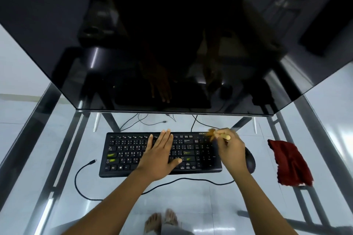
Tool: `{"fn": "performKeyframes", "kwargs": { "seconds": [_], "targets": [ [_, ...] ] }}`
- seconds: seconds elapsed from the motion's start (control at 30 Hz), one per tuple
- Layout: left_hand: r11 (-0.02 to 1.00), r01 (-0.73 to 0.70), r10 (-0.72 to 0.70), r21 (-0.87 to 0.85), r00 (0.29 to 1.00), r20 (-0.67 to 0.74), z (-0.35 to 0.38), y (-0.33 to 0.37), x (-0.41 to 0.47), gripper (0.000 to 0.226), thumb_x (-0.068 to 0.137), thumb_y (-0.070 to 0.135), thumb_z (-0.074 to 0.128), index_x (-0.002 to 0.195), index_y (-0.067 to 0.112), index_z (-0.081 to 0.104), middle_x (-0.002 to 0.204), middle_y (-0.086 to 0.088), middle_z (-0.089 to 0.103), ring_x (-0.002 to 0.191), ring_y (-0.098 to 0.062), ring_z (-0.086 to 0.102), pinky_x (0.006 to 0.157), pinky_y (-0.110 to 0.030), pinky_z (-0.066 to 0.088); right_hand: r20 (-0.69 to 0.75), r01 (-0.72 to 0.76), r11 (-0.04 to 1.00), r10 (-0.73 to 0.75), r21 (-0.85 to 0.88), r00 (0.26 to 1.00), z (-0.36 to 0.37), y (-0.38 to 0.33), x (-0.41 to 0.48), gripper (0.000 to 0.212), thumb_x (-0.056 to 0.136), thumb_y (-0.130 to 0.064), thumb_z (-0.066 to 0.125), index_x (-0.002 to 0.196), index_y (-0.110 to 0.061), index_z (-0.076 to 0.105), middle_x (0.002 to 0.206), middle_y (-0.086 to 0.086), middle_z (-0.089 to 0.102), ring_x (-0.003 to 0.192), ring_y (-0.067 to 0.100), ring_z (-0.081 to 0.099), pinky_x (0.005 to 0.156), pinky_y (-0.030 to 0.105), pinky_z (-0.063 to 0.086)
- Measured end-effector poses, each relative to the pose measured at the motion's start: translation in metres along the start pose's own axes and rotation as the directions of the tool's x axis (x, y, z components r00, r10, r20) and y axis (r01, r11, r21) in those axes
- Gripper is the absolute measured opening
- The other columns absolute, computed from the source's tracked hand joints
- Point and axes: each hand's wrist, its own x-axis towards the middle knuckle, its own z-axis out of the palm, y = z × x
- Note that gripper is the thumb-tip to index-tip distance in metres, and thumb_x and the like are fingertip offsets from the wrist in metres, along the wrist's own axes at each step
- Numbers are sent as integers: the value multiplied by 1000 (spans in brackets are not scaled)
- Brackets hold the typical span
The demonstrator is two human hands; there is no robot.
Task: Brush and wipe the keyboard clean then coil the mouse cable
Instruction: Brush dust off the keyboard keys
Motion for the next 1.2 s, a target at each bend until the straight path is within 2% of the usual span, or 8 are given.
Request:
{"fn": "performKeyframes", "kwargs": {
  "seconds": [0.13, 0.5, 0.63, 0.77, 0.87, 1.0, 1.13, 1.2],
  "targets": [
    [1000, 11, -11, -1, 1000, -11, -4, -3, 0, 101, 76, 77, 7, 154, 14, -5, 160, 0, -20, 145, -13, -24, 118, -47, -14, 201, 33, 999, -29, -16, 979, 0, 2, -4, 14, 96, -12, 58, 85, -16, 65, 75, -3, 74, 76, 9, 71, 76, 23, 56],
    [999, 54, -53, 10, 998, -27, 7, 9, 10, 97, 76, 73, -3, 154, 14, -6, 161, 1, -16, 146, -12, -22, 116, -41, -16, 25, 60, 998, -60, -3, 998, -33, 48, -15, 13, 94, -13, 61, 85, -21, 65, 83, -8, 70, 75, 7, 64, 67, 9, 47],
    [999, 41, -41, 2, 997, -62, 11, 6, 7, 91, 82, 69, 2, 155, 14, -3, 162, 1, -13, 146, -12, -20, 115, -40, -17, 279, 25, 1000, -26, 7, 960, -29, 44, -24, 14, 96, -6, 55, 85, -8, 63, 75, -1, 76, 70, 11, 68, 70, 15, 55],
    [999, 37, -38, -13, 997, -75, 14, 5, 7, 93, 82, 72, 2, 154, 14, -2, 161, 1, -13, 145, -12, -20, 114, -39, -18, 51, 15, 1000, -15, 4, 999, -34, 52, -23, 13, 94, -10, 60, 83, -17, 64, 76, -6, 70, 70, 8, 64, 66, 4, 44],
    [999, 31, -33, -39, 999, -43, 12, 6, 6, 106, 74, 83, 13, 154, 15, -6, 159, 4, -18, 144, -10, -24, 117, -42, -16, 252, -27, 1000, 28, -8, 967, -31, 47, -25, 15, 96, -10, 55, 83, -12, 62, 70, -2, 74, 68, 15, 69, 65, 20, 55],
    [998, 20, -19, -65, 1000, 6, 9, 4, 6, 131, 56, 95, 30, 154, 17, -9, 159, 6, -22, 143, -8, -27, 117, -42, -17, -9, 13, 999, -13, -31, 1000, -33, 47, -10, 16, 95, -18, 57, 82, -26, 61, 81, -8, 69, 70, 18, 67, 63, 36, 55],
    [999, 14, -14, -38, 1000, 2, 9, 2, 6, 126, 67, 81, 55, 154, 17, -10, 159, 5, -21, 143, -9, -27, 118, -43, -15, 278, 2, 1000, -1, -4, 961, -24, 32, -6, 14, 96, -10, 55, 84, -11, 63, 71, 2, 74, 70, 13, 68, 63, 11, 50],
    [999, 21, -21, -36, 1000, 5, 8, 3, 6, 125, 70, 77, 59, 153, 17, -11, 159, 4, -22, 143, -10, -27, 117, -42, -16, 69, 13, 1000, -13, 1, 998, -21, 31, 0, 16, 95, -10, 55, 81, -16, 62, 79, 0, 70, 73, 9, 63, 64, 5, 42]
  ]
}}
